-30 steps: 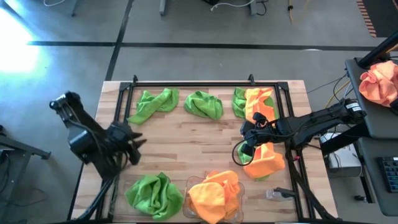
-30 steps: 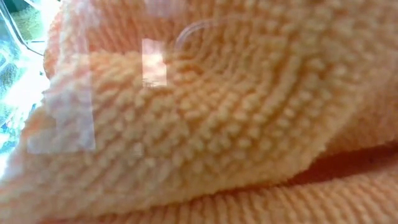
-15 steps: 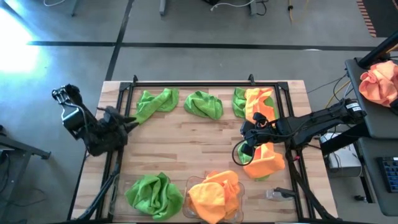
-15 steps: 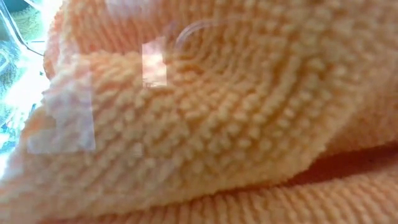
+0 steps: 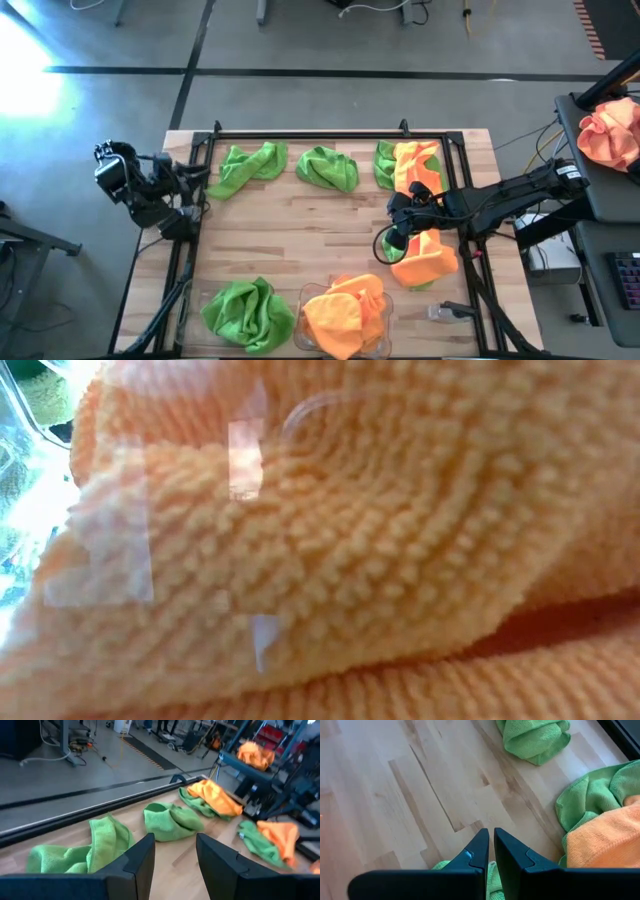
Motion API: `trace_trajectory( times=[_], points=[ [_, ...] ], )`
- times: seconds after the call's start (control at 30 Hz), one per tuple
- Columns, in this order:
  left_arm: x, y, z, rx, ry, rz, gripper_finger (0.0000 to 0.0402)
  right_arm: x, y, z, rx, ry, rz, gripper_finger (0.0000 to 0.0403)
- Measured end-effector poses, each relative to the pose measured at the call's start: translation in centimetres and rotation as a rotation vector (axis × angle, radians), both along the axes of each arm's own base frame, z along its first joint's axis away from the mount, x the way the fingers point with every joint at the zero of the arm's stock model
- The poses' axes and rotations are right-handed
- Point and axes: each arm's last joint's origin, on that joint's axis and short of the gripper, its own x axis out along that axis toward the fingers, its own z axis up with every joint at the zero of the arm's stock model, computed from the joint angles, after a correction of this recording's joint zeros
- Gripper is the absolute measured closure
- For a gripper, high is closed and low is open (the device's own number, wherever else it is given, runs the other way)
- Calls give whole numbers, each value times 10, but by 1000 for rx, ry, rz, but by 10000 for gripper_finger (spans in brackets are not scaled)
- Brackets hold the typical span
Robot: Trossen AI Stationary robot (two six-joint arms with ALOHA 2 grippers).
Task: Sort microfiber towel by color & place in baskets
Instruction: Put the green towel into the left transparent bin
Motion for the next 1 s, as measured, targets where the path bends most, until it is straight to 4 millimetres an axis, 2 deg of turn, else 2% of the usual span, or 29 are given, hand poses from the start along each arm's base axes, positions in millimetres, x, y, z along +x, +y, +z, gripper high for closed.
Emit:
trace_trajectory(
  times=[0.2, 0.4, 0.57, 0.73, 1.0],
  points=[
    [-11, 11, -3, -48, -50, 32, 273, 0, 0, 0, 16, -10, -27, 381],
    [-11, 10, -4, -39, -43, 66, 273, 0, 0, 0, 26, -17, -45, 381],
    [-2, 0, -1, 21, 17, 94, 273, 0, 0, 0, 24, -17, -45, 381],
    [16, -15, 1, 115, 115, 119, 273, 0, 0, 0, 21, -15, -39, 381],
    [41, -37, -5, 214, 254, 103, 273, 0, -2, 1, -53, -7, -19, 381]
  ],
)
